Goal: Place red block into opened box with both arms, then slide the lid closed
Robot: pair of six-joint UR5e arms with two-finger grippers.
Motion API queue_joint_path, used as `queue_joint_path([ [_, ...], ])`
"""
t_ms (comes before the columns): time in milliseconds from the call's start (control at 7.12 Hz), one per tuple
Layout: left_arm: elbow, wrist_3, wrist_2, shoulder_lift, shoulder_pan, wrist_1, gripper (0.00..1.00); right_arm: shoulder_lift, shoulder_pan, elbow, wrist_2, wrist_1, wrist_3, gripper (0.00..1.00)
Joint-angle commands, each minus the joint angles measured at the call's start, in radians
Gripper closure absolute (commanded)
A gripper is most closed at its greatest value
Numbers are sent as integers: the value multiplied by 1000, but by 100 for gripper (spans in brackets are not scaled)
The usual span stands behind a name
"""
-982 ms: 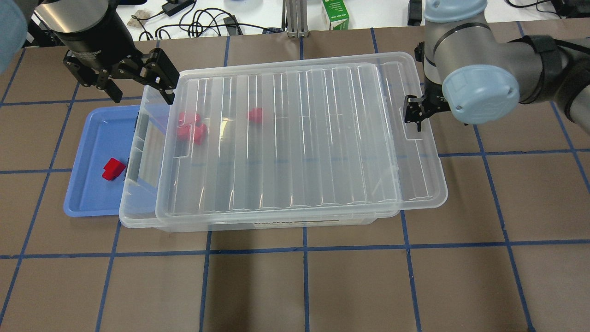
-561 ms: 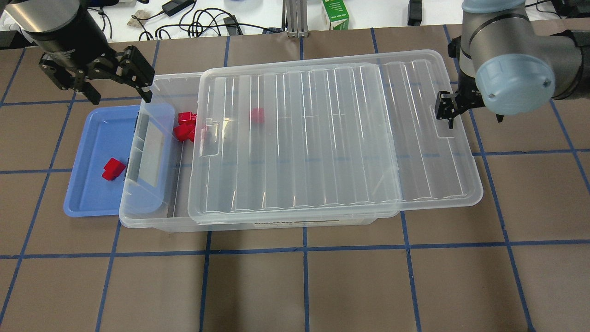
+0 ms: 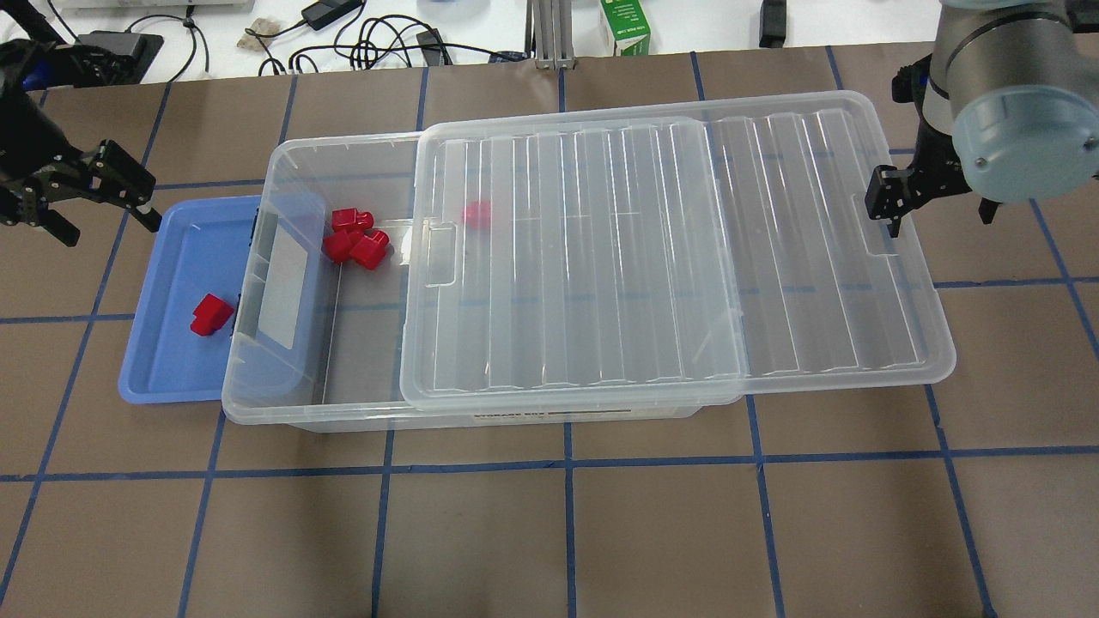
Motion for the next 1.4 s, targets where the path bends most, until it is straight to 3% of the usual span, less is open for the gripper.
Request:
queue_joint_path([
  [0,-121,229,10,-71,64,206,0,-4,-2,0,4,3,-3,0],
  [421,-139,508,10,-155,64,257,0,-4,-9,0,2,6,-9,0],
  [842,-259,543,12,-200,65,501,0,-5,-9,-12,4,6,-9,0],
  [982,-271,527,1,-212,61,524,0,-40,1,-17,64,5,7,0],
  [1123,-274,527,-1,-221,56,541,4,-84,4,-29,237,43,38,0],
  [1263,-278,517,-8,-249,56,593,7,-133,20,-60,320,140,99,0],
])
